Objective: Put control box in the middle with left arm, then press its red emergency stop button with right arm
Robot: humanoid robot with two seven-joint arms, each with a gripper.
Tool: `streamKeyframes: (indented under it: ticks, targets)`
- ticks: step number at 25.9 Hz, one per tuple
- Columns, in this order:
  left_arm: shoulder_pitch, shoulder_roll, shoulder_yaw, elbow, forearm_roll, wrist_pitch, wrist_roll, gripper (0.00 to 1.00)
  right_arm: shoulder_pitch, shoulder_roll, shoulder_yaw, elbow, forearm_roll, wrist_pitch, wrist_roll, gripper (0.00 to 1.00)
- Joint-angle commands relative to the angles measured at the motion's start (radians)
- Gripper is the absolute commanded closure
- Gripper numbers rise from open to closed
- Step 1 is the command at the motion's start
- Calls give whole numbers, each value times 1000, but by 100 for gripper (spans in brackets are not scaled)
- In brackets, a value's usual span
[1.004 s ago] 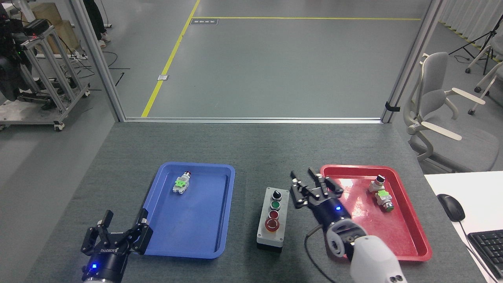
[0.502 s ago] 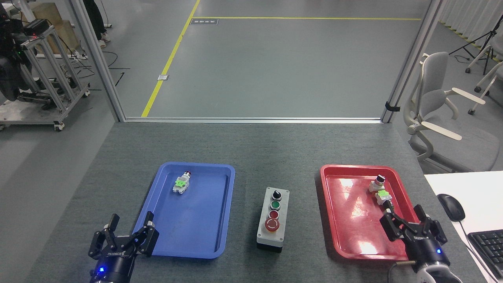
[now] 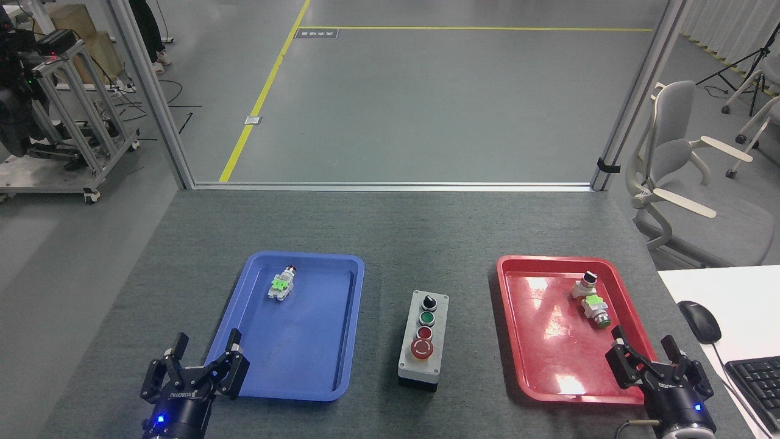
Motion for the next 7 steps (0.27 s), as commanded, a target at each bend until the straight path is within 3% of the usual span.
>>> streamKeyframes:
  ticks: [1, 7]
  targets:
    - [1, -4, 3, 2, -5, -1, 1, 0, -26, -1, 11, -1, -1, 16, 0, 1]
    - [1, -4, 5, 2, -3, -1, 0, 0, -47, -4, 52, -1, -1, 87, 0, 1]
